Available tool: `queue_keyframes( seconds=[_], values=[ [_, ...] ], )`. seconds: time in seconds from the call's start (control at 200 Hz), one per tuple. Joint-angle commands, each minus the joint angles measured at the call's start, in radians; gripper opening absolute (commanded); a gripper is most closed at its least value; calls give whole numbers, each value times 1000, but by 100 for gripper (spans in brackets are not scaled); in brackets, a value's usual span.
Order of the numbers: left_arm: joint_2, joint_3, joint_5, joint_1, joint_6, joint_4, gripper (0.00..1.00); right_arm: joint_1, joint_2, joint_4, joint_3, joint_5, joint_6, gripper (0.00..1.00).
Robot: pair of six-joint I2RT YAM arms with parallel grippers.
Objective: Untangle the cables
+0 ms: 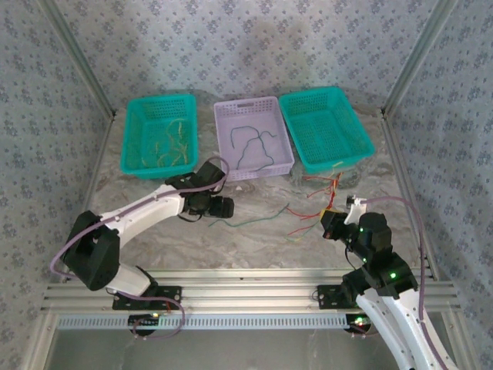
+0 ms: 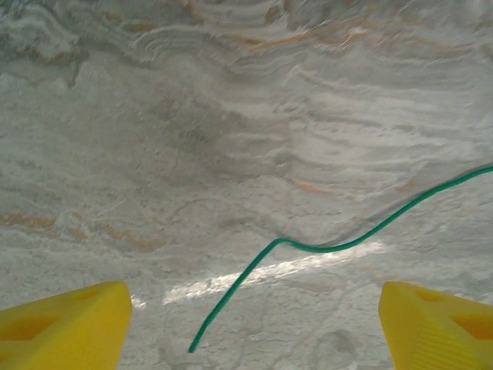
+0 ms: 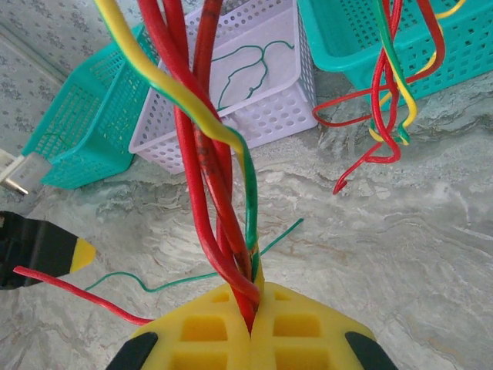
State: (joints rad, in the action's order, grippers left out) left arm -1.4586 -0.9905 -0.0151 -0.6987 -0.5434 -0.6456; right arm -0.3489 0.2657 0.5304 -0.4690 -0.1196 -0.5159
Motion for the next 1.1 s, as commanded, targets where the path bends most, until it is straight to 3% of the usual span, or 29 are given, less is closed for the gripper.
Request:
queue_keyframes(
  seconds=[0.0,0.11,0.605,0.829,1.094],
  values=[
    [-1,17,-34,-5,-10,38,85,7,12,-27,-3,-13,16,0],
    [-25,52,-34,-5,-10,66,91,6,17,-32,-5,-11,17,0],
    [-153,120,-17,-7,-4,169,90,6,12,-33,11,-9,14,0],
    [-173,137,11,-7,-15,200,74,6,9,-28,15,-10,15,0],
    [-172,154,42,-8,-26,227,40,7,7,-35,24,-13,14,0]
  ],
)
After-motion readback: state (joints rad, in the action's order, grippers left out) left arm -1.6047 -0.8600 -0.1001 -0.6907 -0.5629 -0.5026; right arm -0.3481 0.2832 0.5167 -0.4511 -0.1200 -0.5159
